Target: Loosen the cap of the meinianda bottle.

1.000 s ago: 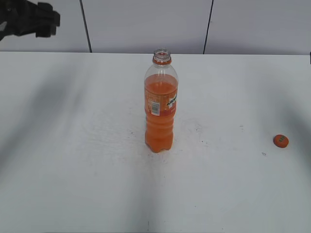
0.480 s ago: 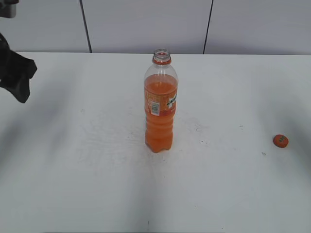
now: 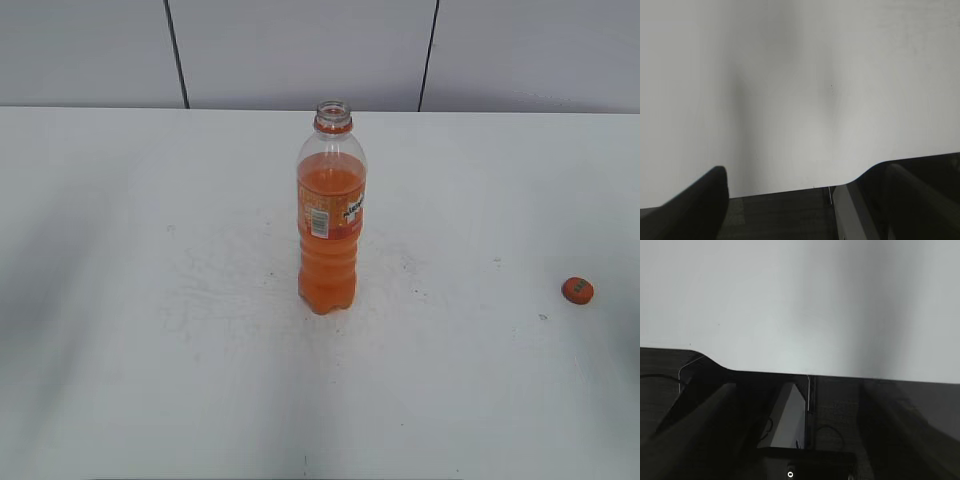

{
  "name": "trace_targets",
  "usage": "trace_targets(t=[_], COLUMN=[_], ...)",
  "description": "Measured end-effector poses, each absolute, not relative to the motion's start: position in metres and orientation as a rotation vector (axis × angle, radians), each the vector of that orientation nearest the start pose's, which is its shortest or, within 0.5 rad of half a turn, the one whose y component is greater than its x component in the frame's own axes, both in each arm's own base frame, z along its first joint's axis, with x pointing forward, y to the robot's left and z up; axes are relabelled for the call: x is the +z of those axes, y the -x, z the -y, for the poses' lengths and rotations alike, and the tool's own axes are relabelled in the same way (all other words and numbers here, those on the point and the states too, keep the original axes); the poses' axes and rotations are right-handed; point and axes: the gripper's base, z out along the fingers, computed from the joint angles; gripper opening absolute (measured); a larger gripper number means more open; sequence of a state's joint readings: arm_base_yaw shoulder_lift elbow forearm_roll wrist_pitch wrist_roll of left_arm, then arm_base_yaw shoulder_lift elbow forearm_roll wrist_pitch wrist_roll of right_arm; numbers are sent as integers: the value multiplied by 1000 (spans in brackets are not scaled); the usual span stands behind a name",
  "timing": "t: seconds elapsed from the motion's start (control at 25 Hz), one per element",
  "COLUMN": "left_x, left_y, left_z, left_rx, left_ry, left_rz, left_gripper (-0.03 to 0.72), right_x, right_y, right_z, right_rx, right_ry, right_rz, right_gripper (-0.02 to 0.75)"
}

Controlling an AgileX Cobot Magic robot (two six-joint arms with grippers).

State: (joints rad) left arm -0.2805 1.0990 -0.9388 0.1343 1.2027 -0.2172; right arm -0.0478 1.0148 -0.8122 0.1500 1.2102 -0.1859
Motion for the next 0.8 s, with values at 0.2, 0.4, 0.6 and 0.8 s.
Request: trace_targets(t=[0.2, 0.4, 0.6, 0.8], left_x=[318, 309, 299, 300], left_y=[-126, -77, -34, -2], left_z=[25, 11, 2, -3], left_rx=[-1, -53, -74, -148], left_ry=[-115, -140, -238, -239], left_rz=[-2598, -2369, -2181, -2007], left_gripper=[568, 561, 561, 561], right_x=[279, 266, 261, 266], right_y=[-106, -67, -34, -5], right_z=[-6, -7, -8, -9], right_rx=[122, 87, 56, 6], right_ry=[157, 160, 162, 189], right_rz=[-2787, -2671, -2485, -2238], right_gripper=[553, 553, 553, 553])
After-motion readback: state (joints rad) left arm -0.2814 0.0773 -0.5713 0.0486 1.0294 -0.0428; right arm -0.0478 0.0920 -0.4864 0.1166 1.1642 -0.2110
